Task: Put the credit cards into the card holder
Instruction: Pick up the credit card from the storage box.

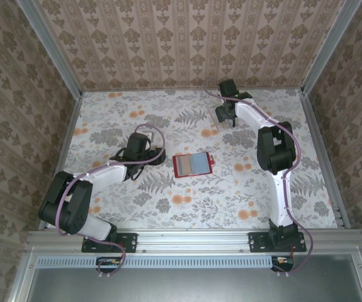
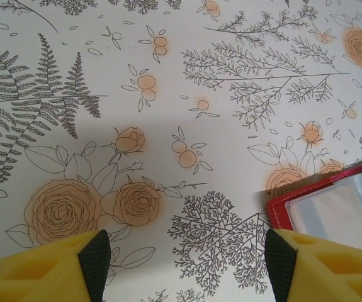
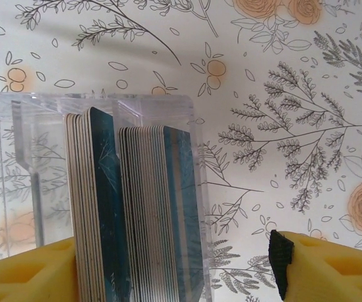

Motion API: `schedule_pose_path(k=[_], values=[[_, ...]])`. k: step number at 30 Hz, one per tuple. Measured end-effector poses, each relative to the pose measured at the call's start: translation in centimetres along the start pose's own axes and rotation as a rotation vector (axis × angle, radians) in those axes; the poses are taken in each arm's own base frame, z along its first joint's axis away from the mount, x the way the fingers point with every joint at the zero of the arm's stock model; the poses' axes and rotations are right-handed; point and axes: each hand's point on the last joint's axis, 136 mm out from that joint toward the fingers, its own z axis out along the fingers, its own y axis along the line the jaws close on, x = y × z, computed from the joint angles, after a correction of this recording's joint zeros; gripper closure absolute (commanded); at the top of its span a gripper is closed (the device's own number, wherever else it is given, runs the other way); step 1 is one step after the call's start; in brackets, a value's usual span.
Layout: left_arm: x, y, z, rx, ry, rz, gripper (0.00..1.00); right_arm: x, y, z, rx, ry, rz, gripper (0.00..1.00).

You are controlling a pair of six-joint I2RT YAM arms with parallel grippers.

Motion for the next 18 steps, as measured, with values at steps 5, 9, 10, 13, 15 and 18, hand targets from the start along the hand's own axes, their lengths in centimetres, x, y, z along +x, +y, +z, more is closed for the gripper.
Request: schedule_pose_path(k=[5,9,10,13,15,18], values=[[0.2,0.2,0.0,-0.009,0.007,0.000,0.31,0.0,-0.7,0.0,0.044,0.004,-0.027,0.32],[0.3,0.2,0.0,-0.014,0.011,0.003,0.32,0.1,-1.0,-0.1,0.062,0.005,-0.038,0.39],[0.3,0.2,0.0,-0.014,0.013,0.004,0.32,0.1,-1.1,-0.1,0.066,0.006,-0.039,0.40],[0.1,0.0,0.2,-0.013,0.012,0.006,0.32,0.1,-1.2,-0.1,0.075,0.006,-0.043,0.42],[0.1,0.0,0.3,-0.014,0.015,0.006,0.32,0.0,-1.3,-0.1,0.083,0.006,-0.052,0.45],[0.1,0.0,0.4,-0.014,0.018,0.006,0.32,0.0,-1.3,-0.2,0.089,0.005,-0.063,0.49]])
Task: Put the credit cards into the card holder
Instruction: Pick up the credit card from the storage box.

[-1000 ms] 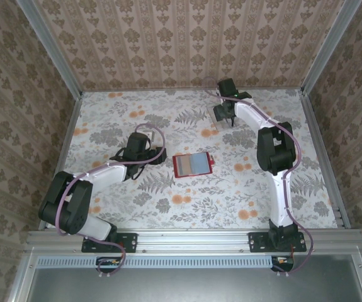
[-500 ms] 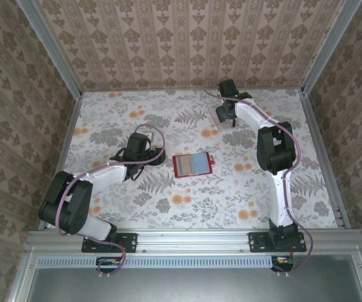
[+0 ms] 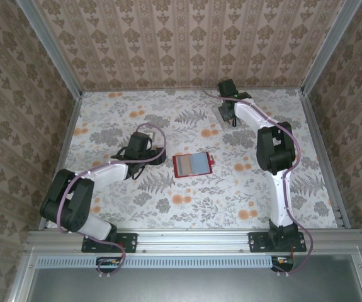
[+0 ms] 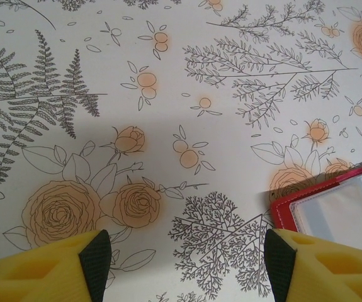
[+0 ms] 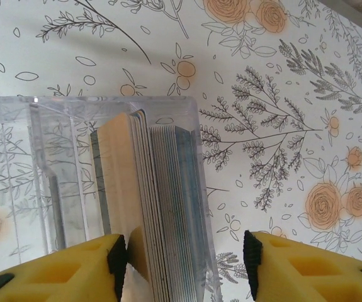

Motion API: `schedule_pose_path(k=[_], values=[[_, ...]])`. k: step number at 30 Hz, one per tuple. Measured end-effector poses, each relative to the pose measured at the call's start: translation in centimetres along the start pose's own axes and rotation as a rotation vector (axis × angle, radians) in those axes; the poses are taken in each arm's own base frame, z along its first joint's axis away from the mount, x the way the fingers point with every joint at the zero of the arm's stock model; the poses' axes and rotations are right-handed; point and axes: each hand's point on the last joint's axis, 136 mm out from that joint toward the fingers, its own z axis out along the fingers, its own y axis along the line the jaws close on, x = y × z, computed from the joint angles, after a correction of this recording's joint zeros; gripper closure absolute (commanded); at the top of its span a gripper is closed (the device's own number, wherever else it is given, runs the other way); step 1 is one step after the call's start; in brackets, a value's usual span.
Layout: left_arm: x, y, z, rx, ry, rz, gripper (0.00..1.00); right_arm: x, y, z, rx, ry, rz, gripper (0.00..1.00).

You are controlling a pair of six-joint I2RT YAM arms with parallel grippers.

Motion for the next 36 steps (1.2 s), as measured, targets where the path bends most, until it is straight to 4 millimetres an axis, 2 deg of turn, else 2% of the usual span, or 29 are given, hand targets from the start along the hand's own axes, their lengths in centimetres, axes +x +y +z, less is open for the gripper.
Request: schedule_pose_path(k=[14,18,21,27,36], values=[[0.0,0.0,0.1,-0.006,0.009,0.000,0.32,-0.3,-0.1,-0.2,0.010,-0.006,-0.017,0.62],[0.2,0.0,0.5,-0.006,0.021,0.000,0.32,-0.5,-0.2,-0.4,0.010,-0.010,-0.024,0.71],[0.4,-0.1,0.9,-0.001,0.038,0.000,0.32,-0.5,-0.2,-0.4,0.009,-0.009,-0.026,0.82],[0.9,-0.3,1.7,0.009,0.079,-0.002,0.33,-0.8,-0.1,-0.8,0.001,-0.015,-0.028,0.95],[0.9,-0.8,2.2,0.031,0.102,-0.003,0.33,-1.0,0.1,-1.7,-0.021,-0.023,-0.023,1.00]])
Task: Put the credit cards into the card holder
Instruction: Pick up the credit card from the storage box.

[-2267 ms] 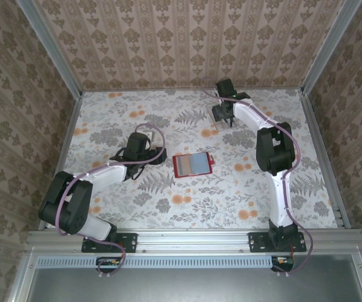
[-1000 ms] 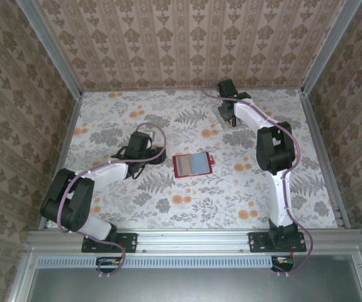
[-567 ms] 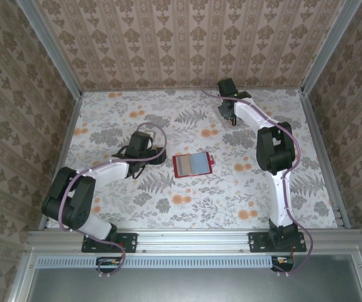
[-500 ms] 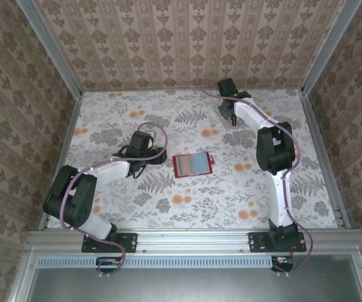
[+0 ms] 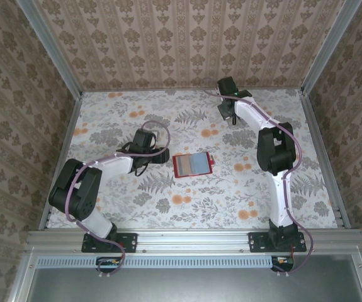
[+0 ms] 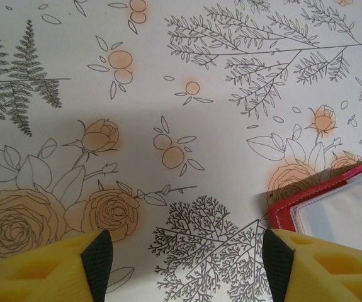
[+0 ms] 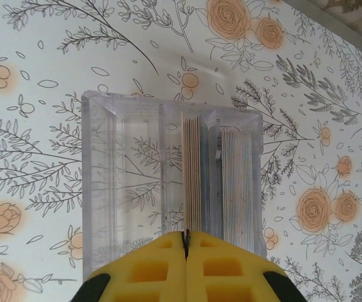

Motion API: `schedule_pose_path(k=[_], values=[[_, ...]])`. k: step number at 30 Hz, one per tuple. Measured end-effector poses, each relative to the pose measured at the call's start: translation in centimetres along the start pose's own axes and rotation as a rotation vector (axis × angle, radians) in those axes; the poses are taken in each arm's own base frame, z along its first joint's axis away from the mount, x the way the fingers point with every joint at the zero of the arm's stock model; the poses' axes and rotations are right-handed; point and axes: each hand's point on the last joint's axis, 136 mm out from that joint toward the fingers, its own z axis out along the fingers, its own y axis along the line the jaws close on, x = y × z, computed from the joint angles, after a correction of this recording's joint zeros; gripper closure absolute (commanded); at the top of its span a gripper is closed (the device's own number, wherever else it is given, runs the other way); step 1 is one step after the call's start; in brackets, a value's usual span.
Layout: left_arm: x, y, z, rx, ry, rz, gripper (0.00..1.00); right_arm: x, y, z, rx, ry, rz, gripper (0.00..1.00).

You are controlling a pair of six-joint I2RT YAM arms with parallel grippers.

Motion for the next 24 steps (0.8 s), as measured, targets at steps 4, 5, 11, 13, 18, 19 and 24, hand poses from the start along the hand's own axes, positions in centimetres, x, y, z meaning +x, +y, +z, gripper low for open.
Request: schedule_pose_path(k=[4,5,11,13,18,19,24], values=[[0.1,-0.2,0.0,0.011,0.005,0.000,0.33,-0.8,-0.3,-1.9,-0.028,-0.029,0.031,1.00],[0.1,-0.2,0.0,0.013,0.005,0.000,0.33,-1.1,-0.3,-2.5,-0.039,-0.040,0.043,1.00],[0.2,-0.6,0.0,0.033,0.011,0.000,0.33,-2.1,-0.7,-7.0,-0.115,-0.114,0.136,1.00],[0.2,-0.7,0.0,0.039,0.012,0.000,0.33,-1.9,-0.5,-8.7,-0.160,-0.133,0.175,1.00],[0.3,-1.4,0.0,0.078,0.020,0.001,0.33,0.7,1.9,-12.8,-0.363,-0.165,0.302,1.00],[0.3,-1.6,0.0,0.086,0.019,0.003,0.33,1.3,2.6,-13.3,-0.410,-0.167,0.325,1.00],[0.4,-3.0,-0.1,0.135,0.023,0.012,0.35,5.7,8.4,-13.7,-0.719,-0.124,0.468,1.00]])
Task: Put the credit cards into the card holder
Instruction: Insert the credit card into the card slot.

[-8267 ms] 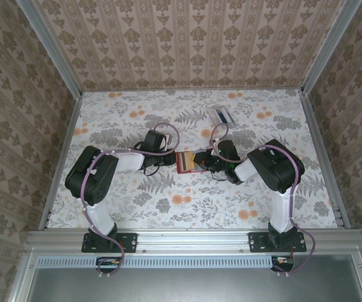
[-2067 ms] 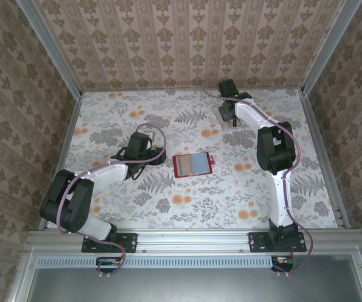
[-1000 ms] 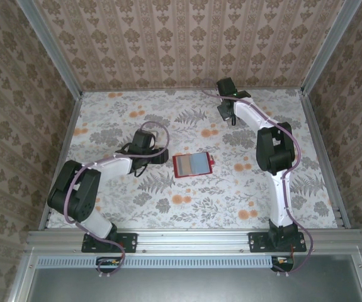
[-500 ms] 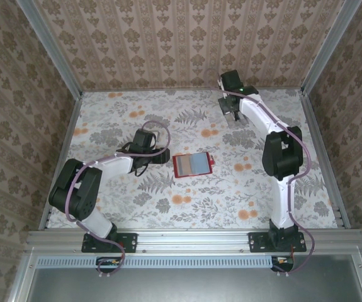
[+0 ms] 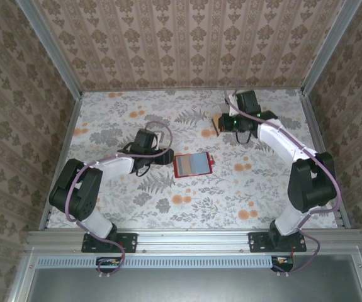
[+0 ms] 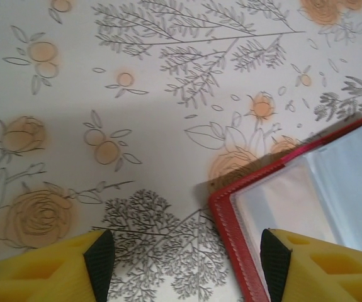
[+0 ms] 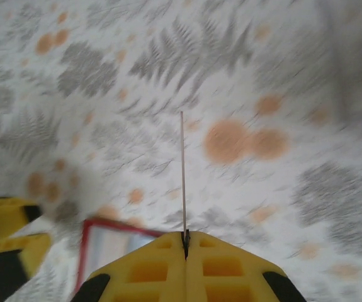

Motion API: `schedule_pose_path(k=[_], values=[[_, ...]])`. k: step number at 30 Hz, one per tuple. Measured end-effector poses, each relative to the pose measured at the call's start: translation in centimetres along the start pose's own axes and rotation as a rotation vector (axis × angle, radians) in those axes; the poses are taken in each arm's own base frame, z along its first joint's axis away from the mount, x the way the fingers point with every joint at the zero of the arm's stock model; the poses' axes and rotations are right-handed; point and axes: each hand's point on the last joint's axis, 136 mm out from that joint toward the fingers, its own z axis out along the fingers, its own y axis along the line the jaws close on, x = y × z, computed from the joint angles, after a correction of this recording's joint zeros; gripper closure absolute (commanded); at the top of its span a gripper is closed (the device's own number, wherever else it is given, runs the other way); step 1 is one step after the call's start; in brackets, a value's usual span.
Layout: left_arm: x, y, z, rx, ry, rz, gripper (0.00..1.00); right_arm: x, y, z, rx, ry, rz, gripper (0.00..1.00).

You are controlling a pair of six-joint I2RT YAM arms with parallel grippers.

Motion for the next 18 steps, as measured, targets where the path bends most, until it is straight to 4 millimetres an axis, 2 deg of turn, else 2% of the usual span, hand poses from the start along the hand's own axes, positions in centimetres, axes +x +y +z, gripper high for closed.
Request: schedule_pose_path(k=[3,5,11,18], values=[[-0.1,-0.6,0.1,0.024,-0.011,-0.006,0.37,4.6,0.5,1.6,-0.128,0.092,0.107,1.00],[-0.2,-0.9,0.4,0.041,-0.017,-0.018,0.40,6.5,1.1,2.1,-0.193,0.146,0.156,1.00],[1.0,-1.5,1.4,0.091,-0.013,-0.065,0.45,7.4,3.6,3.1,-0.386,0.163,0.203,1.00],[2.7,-1.8,1.7,0.111,-0.005,-0.118,0.43,11.7,2.7,6.2,-0.429,0.271,0.290,1.00]])
